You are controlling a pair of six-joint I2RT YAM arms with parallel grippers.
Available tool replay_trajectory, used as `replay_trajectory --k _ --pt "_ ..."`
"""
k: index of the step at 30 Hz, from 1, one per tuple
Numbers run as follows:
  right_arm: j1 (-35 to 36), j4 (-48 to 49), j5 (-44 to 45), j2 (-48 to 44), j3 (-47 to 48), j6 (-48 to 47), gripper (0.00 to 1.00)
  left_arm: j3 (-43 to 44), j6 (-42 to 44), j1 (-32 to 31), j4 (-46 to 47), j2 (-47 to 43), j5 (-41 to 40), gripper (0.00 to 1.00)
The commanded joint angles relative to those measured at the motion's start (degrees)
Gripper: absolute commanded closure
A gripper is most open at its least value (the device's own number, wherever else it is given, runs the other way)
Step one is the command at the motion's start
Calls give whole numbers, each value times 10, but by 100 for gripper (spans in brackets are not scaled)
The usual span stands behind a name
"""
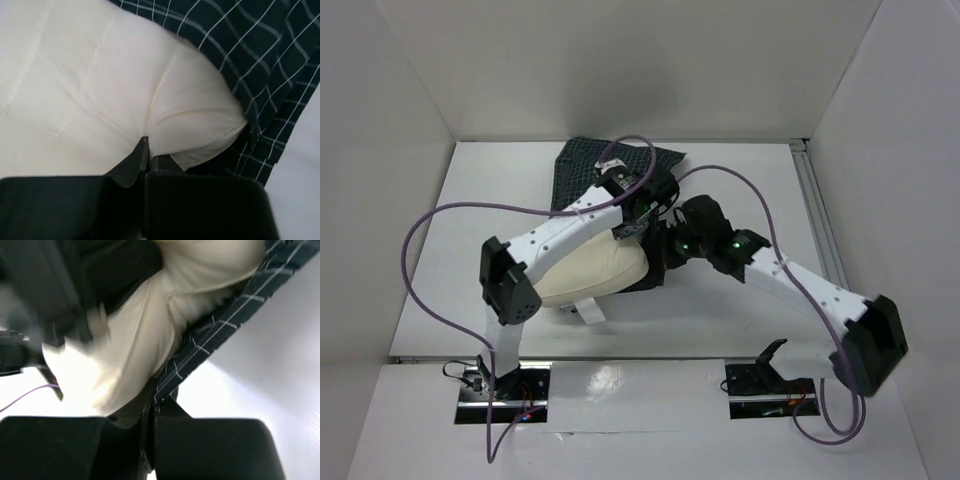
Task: Put the pillow into the pillowcase
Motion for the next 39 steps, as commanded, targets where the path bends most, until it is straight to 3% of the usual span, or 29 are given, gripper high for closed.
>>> replay_trajectory --k 1,7,14,16,17,18,19,20,21,23,27,28,30,33,34,39 --pt "43 -24 -37 -143 3 28 100 36 -46 -3 -24 -49 -82 100" --pt "43 -91 -12 -251 -164 74 100 78 -72 -3 -19 66 -65 100" --pt "23 -190 89 -295 -133 93 100 105 -61 -23 -7 117 -19 100" --pt "9 -214 125 -295 -99 98 100 90 7 -29 32 95 -5 88" --pt "9 -240 139 -295 -88 98 99 82 33 -29 42 82 4 53" --pt "9 -248 148 -295 -78 93 90 63 59 -29 51 68 20 36" --pt "3 -256 160 -289 -59 86 50 55 116 -29 76 36 31 25" --pt "3 -262 160 -280 -53 86 32 55 142 -29 84 21 50 12" --pt "3 -262 167 -273 -46 78 23 55 163 -29 84 6 50 7" --pt "3 -262 185 -240 -20 72 15 35 187 -29 84 -45 50 0" --pt "46 -237 263 -182 40 78 13 -82 216 52 126 -182 111 0" --pt "61 -221 283 -151 60 83 13 -162 226 92 147 -215 120 0" --pt "116 -161 295 -102 82 83 13 -241 234 138 194 -308 146 0" --pt "207 -132 377 55 164 83 9 -394 249 266 235 -401 201 0" --pt "224 -132 391 143 221 75 8 -418 265 285 244 -421 216 0" --pt "221 -111 406 352 350 59 7 -506 288 352 275 -494 268 1"
